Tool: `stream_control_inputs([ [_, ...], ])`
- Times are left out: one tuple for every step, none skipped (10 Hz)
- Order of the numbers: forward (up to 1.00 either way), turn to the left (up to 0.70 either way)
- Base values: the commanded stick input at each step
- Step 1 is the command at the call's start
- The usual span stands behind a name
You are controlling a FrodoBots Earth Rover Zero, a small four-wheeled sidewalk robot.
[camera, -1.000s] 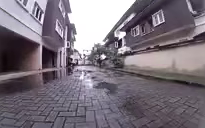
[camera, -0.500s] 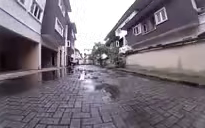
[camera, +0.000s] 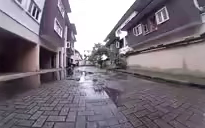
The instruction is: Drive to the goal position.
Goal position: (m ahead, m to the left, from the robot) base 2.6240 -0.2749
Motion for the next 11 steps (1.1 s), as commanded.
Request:
stream_control_inputs([
  [0.70, 0.00],
  [0.70, 0.00],
  [0.70, 0.00],
  [0.70, 0.00],
  [0.70, 0.00],
  [0.70, 0.00],
  [0.70, 0.00],
  [0.70, 0.00],
  [0.70, 0.00],
  [0.70, 0.00],
  [0.70, 0.00],
])
